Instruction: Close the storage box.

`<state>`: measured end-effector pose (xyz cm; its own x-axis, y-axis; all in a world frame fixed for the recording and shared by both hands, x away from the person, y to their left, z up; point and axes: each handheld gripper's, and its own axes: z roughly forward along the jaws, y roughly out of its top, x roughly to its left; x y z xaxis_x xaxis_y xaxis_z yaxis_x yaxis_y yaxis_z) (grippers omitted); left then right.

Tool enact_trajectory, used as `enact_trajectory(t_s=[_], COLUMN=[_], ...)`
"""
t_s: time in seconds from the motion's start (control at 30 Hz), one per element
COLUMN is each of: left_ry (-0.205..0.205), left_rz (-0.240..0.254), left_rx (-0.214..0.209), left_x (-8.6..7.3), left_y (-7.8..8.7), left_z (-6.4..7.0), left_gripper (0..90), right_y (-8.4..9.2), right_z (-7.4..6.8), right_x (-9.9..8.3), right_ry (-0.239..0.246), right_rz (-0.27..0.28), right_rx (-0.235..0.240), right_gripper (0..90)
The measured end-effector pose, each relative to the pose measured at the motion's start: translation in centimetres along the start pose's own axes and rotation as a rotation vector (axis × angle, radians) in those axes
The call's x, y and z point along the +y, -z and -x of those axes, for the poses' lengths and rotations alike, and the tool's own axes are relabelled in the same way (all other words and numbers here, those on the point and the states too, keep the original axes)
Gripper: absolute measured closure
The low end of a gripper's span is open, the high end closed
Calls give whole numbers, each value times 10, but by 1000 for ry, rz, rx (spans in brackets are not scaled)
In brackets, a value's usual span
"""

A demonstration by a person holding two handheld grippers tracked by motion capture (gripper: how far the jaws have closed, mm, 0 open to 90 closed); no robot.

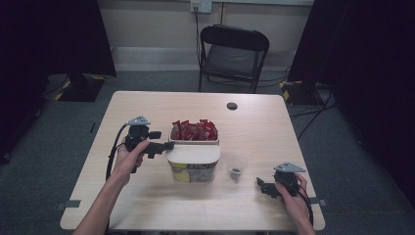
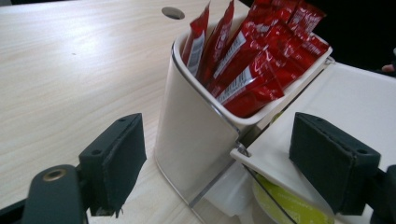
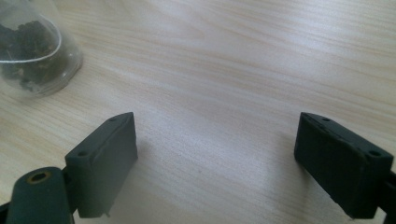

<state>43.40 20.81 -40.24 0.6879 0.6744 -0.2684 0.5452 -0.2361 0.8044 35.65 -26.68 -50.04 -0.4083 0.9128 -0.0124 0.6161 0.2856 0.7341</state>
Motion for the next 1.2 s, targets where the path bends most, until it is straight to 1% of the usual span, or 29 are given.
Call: enact_trajectory(t_s=[0.07, 0.13, 0.17, 0.2, 0.27, 0.43, 0.5, 0.53, 0.57, 0.63, 0.67, 0.7, 0.8, 0.83, 0.9, 0.97, 1.0, 1.1, 1.17, 1.2], left_ry=[2, -10, -16, -26, -34, -24, -18, -18, -3, 8, 8, 26, 25, 32, 31, 30, 40, 33, 25, 19], left_rz=[-5, -17, -20, -21, -25, -33, -24, -24, -13, 1, 1, 15, 12, 14, -5, -12, -14, -37, -65, -77], left_rx=[-1, 4, 13, 16, 13, 8, 21, 21, 10, 7, 7, 8, 23, 22, 37, 57, 66, 117, 152, 163], left_x=[-1, -2, -3, -3, -3, -4, -6, -6, -10, -15, -15, -19, -24, -26, -32, -38, -43, -53, -62, -66], left_y=[-2, -4, -5, -5, -5, -4, -1, -1, 1, 7, 7, 15, 25, 27, 31, 33, 34, 35, 35, 36], left_z=[0, 0, 1, 2, 3, 3, 3, 3, 1, -2, -2, -6, -9, -10, -13, -16, -18, -22, -25, -26], left_gripper=[181, 181, 181, 156, 157, 156, 158, 161, 161, 161, 161, 161, 164, 164, 164, 164, 164, 165, 164, 164], right_y=[0, 0, 0, 0, 0, 0, 0, 0, 0, 0, 0, 0, 0, 0, 0, 0, 0, 0, 0, 0], right_z=[0, 0, 0, 0, 0, 0, 0, 0, 0, 0, 0, 0, 0, 0, 0, 0, 0, 0, 0, 0], right_x=[0, 0, 0, 0, 0, 0, 0, 0, 0, 0, 0, 0, 0, 0, 0, 0, 0, 0, 0, 0], right_ry=[1, 0, 1, 0, 1, 0, 1, 0, 0, 1, 2, 3, 4, 4, 4, 4, 4, 4, 4, 4], right_rz=[0, 0, 0, 0, 0, 0, 0, 0, 0, 0, 0, -1, -1, -1, -1, -1, -1, -1, -1, -1], right_rx=[0, 0, 0, 0, 0, 0, -1, 0, 0, 0, -1, -1, -1, 0, -1, -1, -1, -1, -1, -1], right_gripper=[128, 128, 128, 128, 129, 128, 129, 129, 128, 125, 125, 124, 124, 124, 124, 124, 124, 124, 124, 124])
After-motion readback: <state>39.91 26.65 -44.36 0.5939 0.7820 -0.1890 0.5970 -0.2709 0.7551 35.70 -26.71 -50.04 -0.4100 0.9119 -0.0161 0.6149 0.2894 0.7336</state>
